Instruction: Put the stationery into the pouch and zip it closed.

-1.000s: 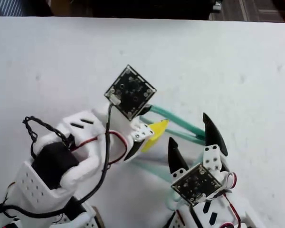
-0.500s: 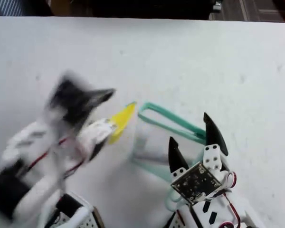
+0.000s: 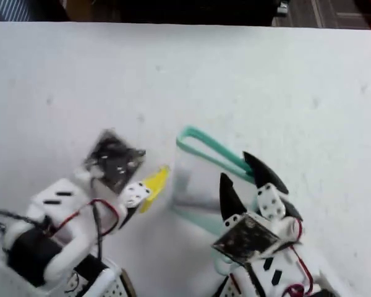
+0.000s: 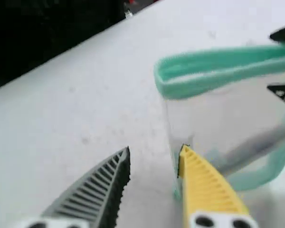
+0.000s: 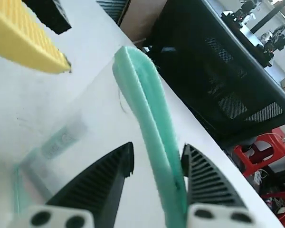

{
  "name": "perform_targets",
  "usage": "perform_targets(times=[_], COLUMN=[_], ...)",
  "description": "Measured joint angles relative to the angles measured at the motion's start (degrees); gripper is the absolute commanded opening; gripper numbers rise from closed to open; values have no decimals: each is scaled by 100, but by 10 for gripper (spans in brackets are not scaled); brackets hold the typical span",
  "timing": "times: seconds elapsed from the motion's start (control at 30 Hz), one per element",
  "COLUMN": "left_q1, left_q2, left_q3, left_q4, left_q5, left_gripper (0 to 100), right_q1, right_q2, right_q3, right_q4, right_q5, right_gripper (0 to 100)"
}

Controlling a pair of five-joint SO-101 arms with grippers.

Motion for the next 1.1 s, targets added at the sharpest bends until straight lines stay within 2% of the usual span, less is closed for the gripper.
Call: perform_targets(times=[0.1,0.33,0.43,0.5,0.6,0.7,0.77,1.1], left_q1=[-9,-9,-114,-237,-343,-343,-246,475], left_q2=[-756,-3033,-3262,-3262,-3262,-3262,-3262,-3262], left_q3=[571,2075,2664,2963,3051,3051,3051,3051], left_q4=[-308,-1020,-1319,-1582,-1996,-2365,-2470,-2567], left_q5=[-9,-290,-185,176,633,756,782,791], left_gripper=[187,184,184,185,185,184,176,158], right_q1=[0,0,0,0,0,-26,-167,-958], right_q2=[791,2936,3851,4527,5495,6251,6664,8132], right_q3=[-281,-2004,-2963,-3587,-4448,-5178,-5697,-8774], right_q4=[-26,422,738,862,905,1011,1178,1925], right_q5=[211,255,123,-325,-1433,-2646,-3200,-4070], right_gripper=[12,18,17,17,17,17,16,16])
